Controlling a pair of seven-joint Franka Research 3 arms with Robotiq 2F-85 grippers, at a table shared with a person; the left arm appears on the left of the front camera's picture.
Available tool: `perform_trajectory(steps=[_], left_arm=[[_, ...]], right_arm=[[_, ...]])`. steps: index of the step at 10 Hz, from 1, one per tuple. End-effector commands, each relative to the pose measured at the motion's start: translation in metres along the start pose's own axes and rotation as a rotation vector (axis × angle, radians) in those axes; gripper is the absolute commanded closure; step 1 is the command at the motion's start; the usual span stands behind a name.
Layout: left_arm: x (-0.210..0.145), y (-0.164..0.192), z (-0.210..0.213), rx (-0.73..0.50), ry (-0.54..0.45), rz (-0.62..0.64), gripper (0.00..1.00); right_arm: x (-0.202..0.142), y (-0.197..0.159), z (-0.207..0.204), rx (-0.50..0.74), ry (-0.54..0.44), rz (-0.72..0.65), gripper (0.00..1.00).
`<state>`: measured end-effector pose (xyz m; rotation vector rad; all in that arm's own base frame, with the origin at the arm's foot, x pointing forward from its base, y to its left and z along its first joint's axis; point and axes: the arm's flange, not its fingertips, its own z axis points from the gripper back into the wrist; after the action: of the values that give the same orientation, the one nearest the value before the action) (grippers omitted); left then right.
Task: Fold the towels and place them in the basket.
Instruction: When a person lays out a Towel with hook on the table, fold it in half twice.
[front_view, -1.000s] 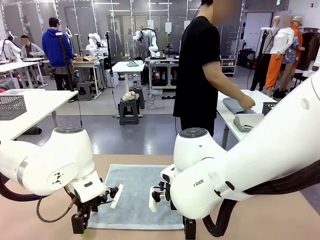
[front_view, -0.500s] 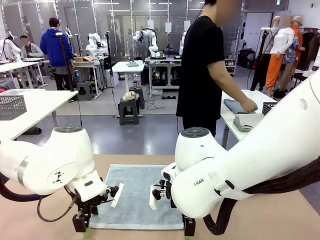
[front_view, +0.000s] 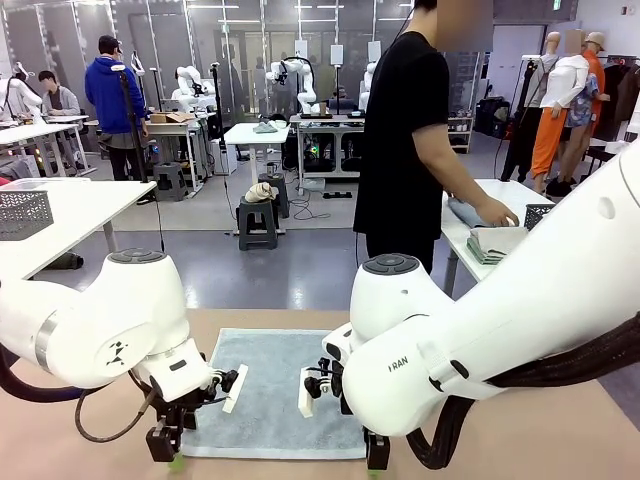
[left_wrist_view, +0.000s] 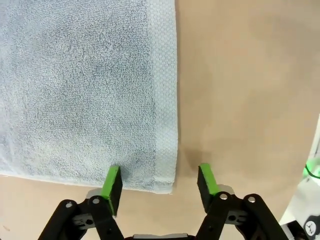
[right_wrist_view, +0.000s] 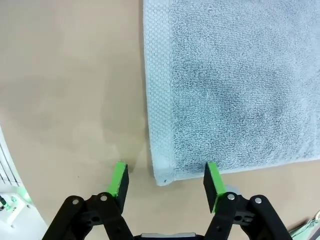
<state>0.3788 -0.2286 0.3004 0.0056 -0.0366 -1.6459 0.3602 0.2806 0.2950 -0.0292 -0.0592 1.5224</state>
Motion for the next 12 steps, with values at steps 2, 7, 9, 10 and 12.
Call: perform_trajectory(steps=[2,7,9,10,12], left_arm=[[-0.0021,-0.0001,0.0053,0.002,-0.019,0.025,0.59],[-0.0019,0.0007,0.0086,0.007,-0.008,0.027,0.84],[-0.003,0.0003,0.0091,0.012,-0.006,0.026,1.0],[-0.0033,0.0002,0.0096,0.013,-0.005,0.025,1.0],[-0.003,-0.0006,0.0115,0.019,0.003,0.021,1.0]], right_arm=[[-0.0027,-0.0041,0.0009,-0.02,-0.031,-0.001,0.6],[-0.0031,-0.0049,0.0018,-0.022,-0.032,-0.005,1.0],[-0.003,-0.0051,0.0022,-0.024,-0.029,-0.007,1.0],[-0.0028,-0.0049,0.0023,-0.024,-0.028,-0.005,1.0],[-0.0013,-0.0039,0.0015,-0.017,-0.013,0.011,1.0]])
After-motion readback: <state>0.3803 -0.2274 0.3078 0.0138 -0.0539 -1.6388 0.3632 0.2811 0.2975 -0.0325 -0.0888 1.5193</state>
